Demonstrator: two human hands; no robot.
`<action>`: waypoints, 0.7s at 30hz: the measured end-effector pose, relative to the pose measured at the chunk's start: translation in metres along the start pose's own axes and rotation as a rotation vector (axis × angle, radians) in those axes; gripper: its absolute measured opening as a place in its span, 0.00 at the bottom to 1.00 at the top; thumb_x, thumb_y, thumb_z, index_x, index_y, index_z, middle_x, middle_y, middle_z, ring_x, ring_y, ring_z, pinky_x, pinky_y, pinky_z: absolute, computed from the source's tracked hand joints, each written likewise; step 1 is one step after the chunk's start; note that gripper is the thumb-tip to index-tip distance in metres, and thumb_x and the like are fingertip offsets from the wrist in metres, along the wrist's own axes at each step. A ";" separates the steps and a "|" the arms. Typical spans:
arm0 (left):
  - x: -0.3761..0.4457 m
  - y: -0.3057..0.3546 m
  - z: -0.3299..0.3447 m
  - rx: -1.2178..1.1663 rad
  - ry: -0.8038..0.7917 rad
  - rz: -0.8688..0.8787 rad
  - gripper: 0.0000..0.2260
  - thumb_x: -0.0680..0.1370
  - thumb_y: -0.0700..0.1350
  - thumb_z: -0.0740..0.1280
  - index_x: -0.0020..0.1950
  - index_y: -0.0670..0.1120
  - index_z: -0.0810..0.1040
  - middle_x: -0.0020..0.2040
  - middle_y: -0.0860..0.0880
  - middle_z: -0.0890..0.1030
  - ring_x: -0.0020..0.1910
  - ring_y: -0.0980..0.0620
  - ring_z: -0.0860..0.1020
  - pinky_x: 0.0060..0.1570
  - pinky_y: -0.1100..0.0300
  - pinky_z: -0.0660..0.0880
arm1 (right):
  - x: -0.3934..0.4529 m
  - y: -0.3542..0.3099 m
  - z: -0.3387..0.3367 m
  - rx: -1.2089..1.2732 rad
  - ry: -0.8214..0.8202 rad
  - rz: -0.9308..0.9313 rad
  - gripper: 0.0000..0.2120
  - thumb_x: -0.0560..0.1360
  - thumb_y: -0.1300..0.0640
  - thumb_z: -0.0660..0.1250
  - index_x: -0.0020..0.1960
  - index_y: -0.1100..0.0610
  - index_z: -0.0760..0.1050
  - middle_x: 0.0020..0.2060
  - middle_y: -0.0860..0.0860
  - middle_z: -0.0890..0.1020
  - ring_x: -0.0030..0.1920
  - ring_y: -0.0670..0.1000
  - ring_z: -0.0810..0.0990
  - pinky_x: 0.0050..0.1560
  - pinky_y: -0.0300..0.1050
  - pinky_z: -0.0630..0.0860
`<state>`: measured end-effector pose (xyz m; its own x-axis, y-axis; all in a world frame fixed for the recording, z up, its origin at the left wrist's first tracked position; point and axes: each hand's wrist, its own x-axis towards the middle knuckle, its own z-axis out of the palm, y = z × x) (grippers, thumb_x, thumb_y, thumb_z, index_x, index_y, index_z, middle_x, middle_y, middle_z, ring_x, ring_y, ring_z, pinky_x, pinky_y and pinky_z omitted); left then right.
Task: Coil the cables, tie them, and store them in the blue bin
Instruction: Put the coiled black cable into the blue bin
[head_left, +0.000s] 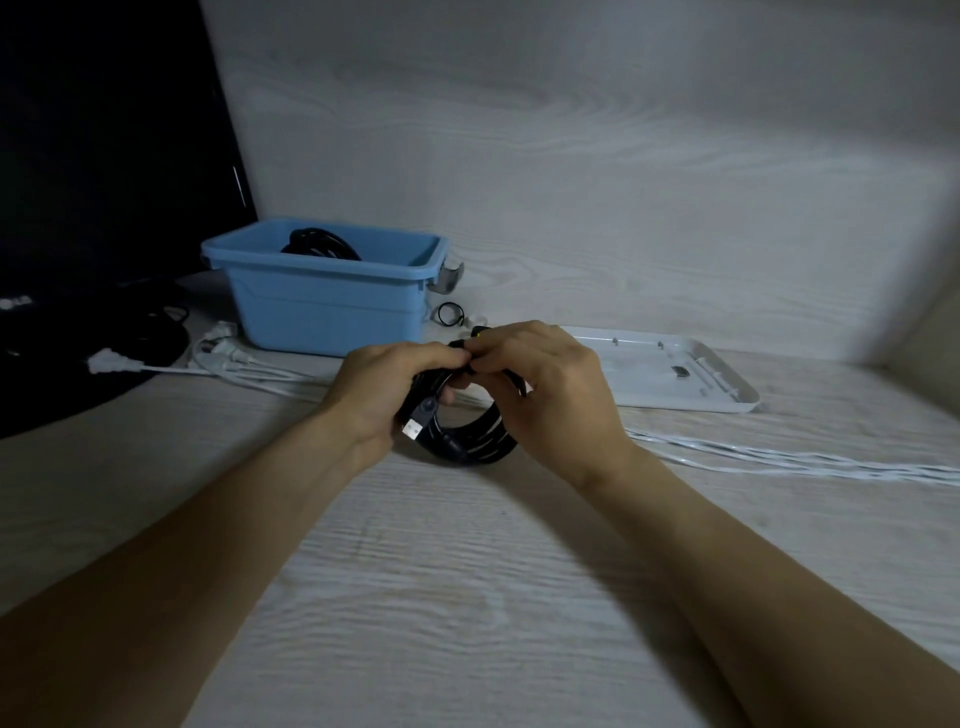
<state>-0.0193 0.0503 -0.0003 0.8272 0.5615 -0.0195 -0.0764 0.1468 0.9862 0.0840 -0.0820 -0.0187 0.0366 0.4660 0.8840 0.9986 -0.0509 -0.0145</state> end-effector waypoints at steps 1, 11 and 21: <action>0.000 0.000 0.000 -0.019 -0.023 -0.029 0.05 0.72 0.40 0.72 0.44 0.38 0.83 0.30 0.46 0.81 0.29 0.52 0.77 0.30 0.63 0.73 | 0.000 0.000 0.000 0.011 -0.025 0.007 0.03 0.72 0.67 0.73 0.44 0.61 0.83 0.46 0.52 0.86 0.48 0.54 0.84 0.46 0.55 0.79; 0.000 -0.002 0.001 0.092 -0.060 0.015 0.08 0.73 0.40 0.74 0.47 0.35 0.83 0.38 0.42 0.84 0.33 0.52 0.79 0.31 0.65 0.75 | -0.004 0.002 -0.003 0.042 -0.034 0.199 0.04 0.72 0.66 0.73 0.45 0.59 0.82 0.41 0.52 0.86 0.41 0.54 0.82 0.40 0.54 0.79; -0.008 -0.001 0.003 0.079 -0.190 0.149 0.10 0.71 0.46 0.73 0.46 0.40 0.83 0.36 0.46 0.83 0.32 0.55 0.79 0.34 0.66 0.76 | -0.007 -0.010 0.000 0.230 0.149 0.376 0.02 0.75 0.63 0.72 0.47 0.59 0.82 0.46 0.49 0.84 0.51 0.50 0.80 0.53 0.47 0.76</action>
<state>-0.0240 0.0439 -0.0003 0.9003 0.4084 0.1505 -0.1676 0.0061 0.9858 0.0741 -0.0848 -0.0243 0.4085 0.3197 0.8550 0.9003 0.0133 -0.4351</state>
